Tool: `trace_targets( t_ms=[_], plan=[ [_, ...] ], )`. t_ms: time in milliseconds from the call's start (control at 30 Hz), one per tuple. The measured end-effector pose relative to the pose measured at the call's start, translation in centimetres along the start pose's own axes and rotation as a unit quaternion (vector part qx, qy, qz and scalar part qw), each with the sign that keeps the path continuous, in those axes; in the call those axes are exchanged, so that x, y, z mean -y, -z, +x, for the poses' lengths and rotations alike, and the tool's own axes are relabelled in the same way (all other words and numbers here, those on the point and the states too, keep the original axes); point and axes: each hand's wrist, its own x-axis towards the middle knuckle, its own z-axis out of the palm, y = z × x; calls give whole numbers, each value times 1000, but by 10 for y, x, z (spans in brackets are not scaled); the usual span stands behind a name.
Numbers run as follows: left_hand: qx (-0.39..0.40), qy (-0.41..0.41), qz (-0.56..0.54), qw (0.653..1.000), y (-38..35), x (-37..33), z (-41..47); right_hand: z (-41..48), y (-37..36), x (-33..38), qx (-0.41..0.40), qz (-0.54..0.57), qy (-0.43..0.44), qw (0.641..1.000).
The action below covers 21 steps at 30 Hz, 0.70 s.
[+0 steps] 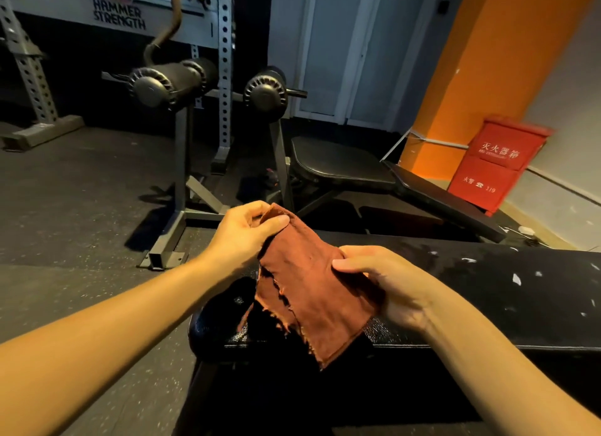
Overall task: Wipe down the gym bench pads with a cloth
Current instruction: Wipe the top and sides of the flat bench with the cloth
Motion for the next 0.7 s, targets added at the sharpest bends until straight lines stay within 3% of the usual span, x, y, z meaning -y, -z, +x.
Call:
trace_targets(
  t_ms=[100, 167, 200, 267, 333, 367, 467, 600, 700],
  plan=[
    [-37, 39, 54, 997, -3, 13, 5, 4, -8, -2, -17, -7, 40, 999],
    [-101, 7, 116, 988, -5, 11, 1, 6, -9, -2, -40, -19, 77, 996],
    [-94, -28, 124, 988, -5, 6, -3, 6, -8, -2, -46, -24, 90, 995],
    [40, -53, 123, 990, -9, -10, -15, 5, -8, 1, -45, -30, 106, 993],
    [193, -18, 144, 970, -16, -22, -28, 3, -6, 5, -45, -22, 112, 992],
    [220, -11, 150, 964, -19, -22, -32, 2, -5, 7, -47, -21, 117, 992],
    [199, 6, 126, 972, -21, -22, -31, 1, 1, 11, -66, -110, 155, 980],
    [248, 47, 122, 960, -18, -27, -27, -5, 6, 14, -128, -188, 192, 955],
    [279, 59, 110, 952, -15, -31, -27, -7, 11, 12, -185, -301, 214, 911]
  ],
)
